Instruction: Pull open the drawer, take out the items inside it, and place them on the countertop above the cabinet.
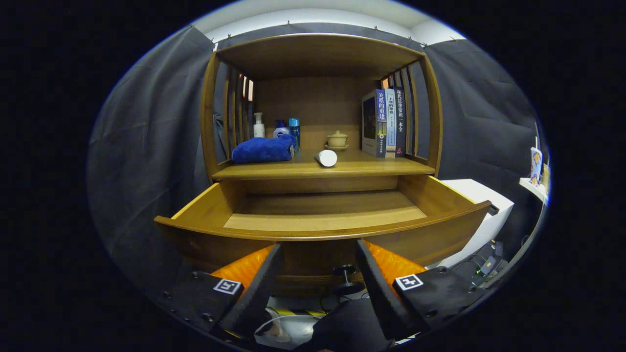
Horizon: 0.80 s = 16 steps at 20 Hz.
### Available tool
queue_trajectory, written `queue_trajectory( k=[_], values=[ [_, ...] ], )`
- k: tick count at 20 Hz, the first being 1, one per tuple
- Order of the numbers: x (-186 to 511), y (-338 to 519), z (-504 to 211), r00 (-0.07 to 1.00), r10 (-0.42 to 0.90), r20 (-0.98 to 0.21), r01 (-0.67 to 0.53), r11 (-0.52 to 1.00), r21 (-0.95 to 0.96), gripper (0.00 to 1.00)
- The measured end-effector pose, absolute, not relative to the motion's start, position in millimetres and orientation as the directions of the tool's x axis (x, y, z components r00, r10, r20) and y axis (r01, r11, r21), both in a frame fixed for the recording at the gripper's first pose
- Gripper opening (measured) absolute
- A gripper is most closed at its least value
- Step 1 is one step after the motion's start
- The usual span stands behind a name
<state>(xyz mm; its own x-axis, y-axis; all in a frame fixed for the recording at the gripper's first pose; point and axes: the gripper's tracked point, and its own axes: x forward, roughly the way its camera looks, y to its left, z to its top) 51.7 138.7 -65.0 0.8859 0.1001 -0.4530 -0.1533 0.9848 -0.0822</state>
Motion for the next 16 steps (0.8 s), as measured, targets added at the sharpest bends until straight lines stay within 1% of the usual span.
queue_trajectory(
  k=[2, 5, 16],
  values=[
    [64, 143, -65, 0.883, 0.103, -0.458, -0.155, 0.985, -0.077, 0.98],
    [87, 146, -61, 0.895, 0.101, -0.435, -0.156, 0.984, -0.091, 0.99],
    [139, 156, -71, 0.887, 0.099, -0.452, -0.163, 0.981, -0.106, 0.99]
  ],
)
